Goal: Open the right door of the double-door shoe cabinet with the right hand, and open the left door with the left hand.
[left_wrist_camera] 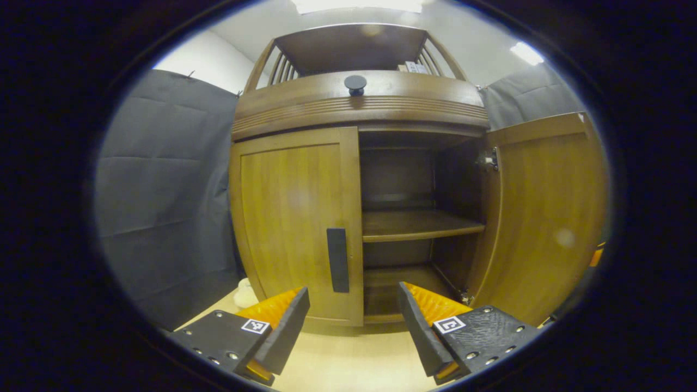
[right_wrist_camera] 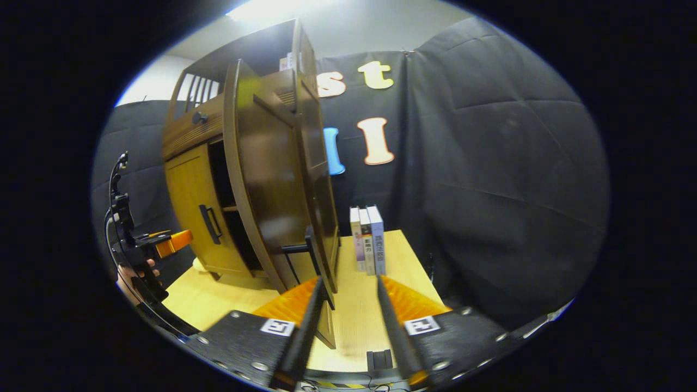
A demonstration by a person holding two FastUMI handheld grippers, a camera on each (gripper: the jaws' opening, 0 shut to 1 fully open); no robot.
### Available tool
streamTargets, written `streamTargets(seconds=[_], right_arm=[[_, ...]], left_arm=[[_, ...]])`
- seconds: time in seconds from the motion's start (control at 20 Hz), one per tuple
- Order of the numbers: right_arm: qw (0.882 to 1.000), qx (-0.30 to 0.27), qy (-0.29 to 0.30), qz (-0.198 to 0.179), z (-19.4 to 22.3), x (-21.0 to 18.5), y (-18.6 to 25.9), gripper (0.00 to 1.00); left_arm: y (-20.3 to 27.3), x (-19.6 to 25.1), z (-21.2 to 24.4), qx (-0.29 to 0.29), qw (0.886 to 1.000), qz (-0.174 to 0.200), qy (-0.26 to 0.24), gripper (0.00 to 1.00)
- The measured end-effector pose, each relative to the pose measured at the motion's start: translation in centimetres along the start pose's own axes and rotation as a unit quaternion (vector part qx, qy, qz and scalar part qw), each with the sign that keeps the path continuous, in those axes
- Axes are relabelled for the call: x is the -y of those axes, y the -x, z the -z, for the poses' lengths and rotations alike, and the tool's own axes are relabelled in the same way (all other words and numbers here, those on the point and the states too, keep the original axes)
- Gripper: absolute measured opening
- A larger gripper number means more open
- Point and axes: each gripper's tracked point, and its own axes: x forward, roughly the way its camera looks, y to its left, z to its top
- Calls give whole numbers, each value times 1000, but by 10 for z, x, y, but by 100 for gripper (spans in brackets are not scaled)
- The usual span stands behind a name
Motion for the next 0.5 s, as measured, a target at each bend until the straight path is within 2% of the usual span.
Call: streamTargets(seconds=[0.1, 0.15, 0.25, 0.3, 0.5], right_arm=[[999, 15, -8, 39, -2, 8, 6, 89], [998, 20, -10, 55, -3, 11, 8, 94], [997, 27, -11, 75, -3, 13, 16, 91], [996, 31, -10, 84, -4, 13, 19, 92], [993, 40, -17, 107, -2, 4, 35, 92]], left_arm=[[-23, -7, -4, 3, 1000, 11, -4, 93], [-34, -10, -5, 4, 1000, 15, -5, 93], [-55, -17, -9, 7, 1000, 25, -5, 93], [-66, -19, -9, 4, 1000, 30, -3, 97], [-106, -22, 4, 4, 999, 48, -1, 98]])
